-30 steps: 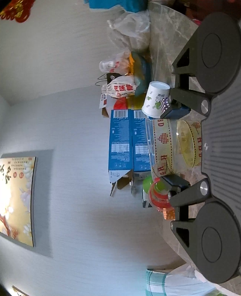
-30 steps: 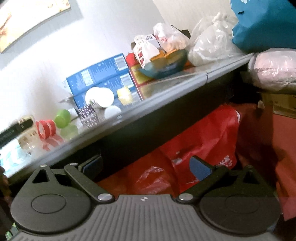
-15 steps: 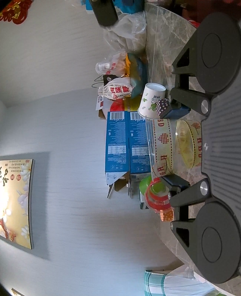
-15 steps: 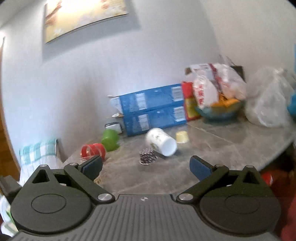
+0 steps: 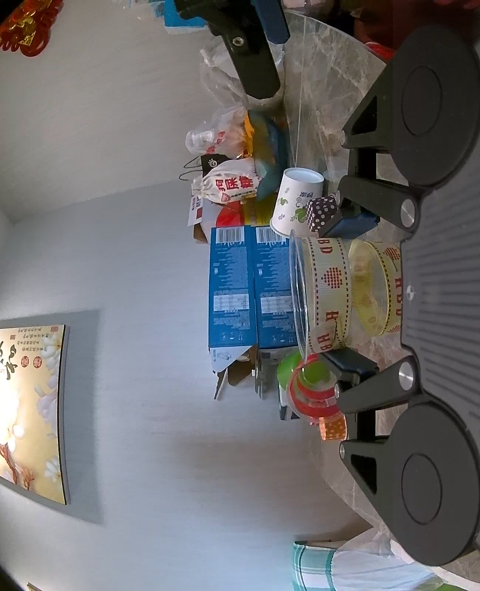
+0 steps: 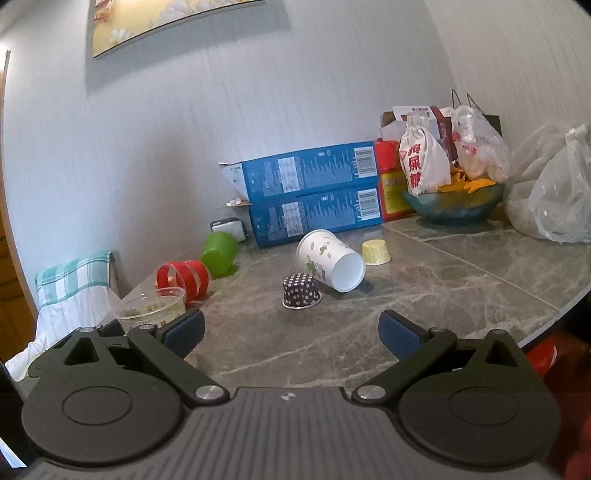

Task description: Flip cup upright

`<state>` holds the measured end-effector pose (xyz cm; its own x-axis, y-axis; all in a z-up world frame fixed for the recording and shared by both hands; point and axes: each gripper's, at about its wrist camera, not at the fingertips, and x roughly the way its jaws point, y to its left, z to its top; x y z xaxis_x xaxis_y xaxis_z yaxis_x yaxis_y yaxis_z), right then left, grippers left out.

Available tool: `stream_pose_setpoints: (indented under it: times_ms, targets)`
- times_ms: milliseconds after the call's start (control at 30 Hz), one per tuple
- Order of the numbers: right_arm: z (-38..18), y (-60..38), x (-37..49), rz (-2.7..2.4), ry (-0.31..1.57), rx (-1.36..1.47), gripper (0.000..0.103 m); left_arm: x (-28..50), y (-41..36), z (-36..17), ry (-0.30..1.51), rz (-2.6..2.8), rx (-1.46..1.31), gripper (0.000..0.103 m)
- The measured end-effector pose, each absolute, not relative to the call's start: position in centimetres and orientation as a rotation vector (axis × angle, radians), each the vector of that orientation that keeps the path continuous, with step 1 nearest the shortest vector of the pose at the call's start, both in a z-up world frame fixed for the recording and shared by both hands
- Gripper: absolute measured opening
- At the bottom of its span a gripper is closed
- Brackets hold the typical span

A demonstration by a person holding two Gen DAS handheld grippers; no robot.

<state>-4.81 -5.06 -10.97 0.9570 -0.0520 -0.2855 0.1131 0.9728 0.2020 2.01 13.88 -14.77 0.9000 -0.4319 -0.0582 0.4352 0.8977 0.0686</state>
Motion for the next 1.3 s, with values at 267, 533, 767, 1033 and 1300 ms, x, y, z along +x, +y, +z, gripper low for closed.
stream_pose_setpoints:
  times_ms: [267, 533, 767, 1033, 1300]
  targets:
    - [-11.0, -4.9, -4.5, -0.086, 0.292, 0.211, 0.101, 2.1, 14.1, -14.6, 0.058, -0.464, 0.090, 0.065]
    - [-11.0, -4.8, -4.5, -0.084, 0.293, 0.207, 0.101, 2.1, 14.3, -14.4, 0.074, -0.478, 0.098, 0.070]
    - [-10.9, -4.6, -4.5, -0.078, 0.295, 0.206, 0.101, 2.4, 14.3, -14.2, 0.096, -0.511, 0.127, 0.095]
    - [-10.5, -4.6, -4.9, -0.079, 0.303, 0.218, 0.101, 1.1, 16.8, -13.4, 0.152, -0.575, 0.141, 0.098]
    - [-7.5, -1.4, -6.9, -0.150, 0.425, 0.166, 0.101, 0.9, 23.5, -6.4, 0.425, -0.609, 0.113, 0.099]
